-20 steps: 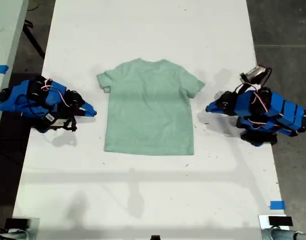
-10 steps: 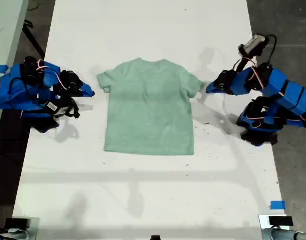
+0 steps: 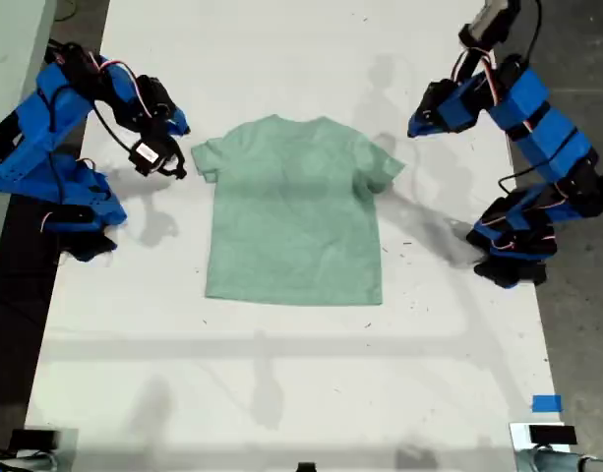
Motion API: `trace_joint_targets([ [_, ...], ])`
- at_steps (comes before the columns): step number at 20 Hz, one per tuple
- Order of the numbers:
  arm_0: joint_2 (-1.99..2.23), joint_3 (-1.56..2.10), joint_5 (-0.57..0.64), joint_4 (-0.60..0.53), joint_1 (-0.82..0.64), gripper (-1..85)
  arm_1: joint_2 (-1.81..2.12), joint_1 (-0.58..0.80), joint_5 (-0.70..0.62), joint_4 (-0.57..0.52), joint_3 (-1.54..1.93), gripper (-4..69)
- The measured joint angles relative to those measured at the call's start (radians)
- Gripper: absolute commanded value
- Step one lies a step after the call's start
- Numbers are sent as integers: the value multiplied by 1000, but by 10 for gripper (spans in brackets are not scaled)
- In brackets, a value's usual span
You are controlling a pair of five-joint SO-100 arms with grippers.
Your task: Fold t-shirt
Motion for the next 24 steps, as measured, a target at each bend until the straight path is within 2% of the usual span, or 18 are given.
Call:
trace_joint_targets([
  [1, -51, -52, 23, 18, -18, 49, -32, 17, -25, 31, -46, 49],
  [3, -106, -109, 52, 38, -38, 164, -87, 34, -89, 77, -103, 206],
  [6, -135, -120, 87, 43, -55, 236, -130, 37, -186, 83, -110, 277],
  [10, -163, -120, 126, 43, -64, 269, -143, 61, -302, 75, -98, 303],
  [12, -169, -120, 140, 43, -67, 271, -143, 86, -360, 26, -18, 304],
  [20, -183, -120, 147, 43, -74, 269, -175, 216, -540, -408, 468, 294],
  [24, -183, -120, 149, 43, -74, 266, -278, 249, -575, -540, 537, 294],
])
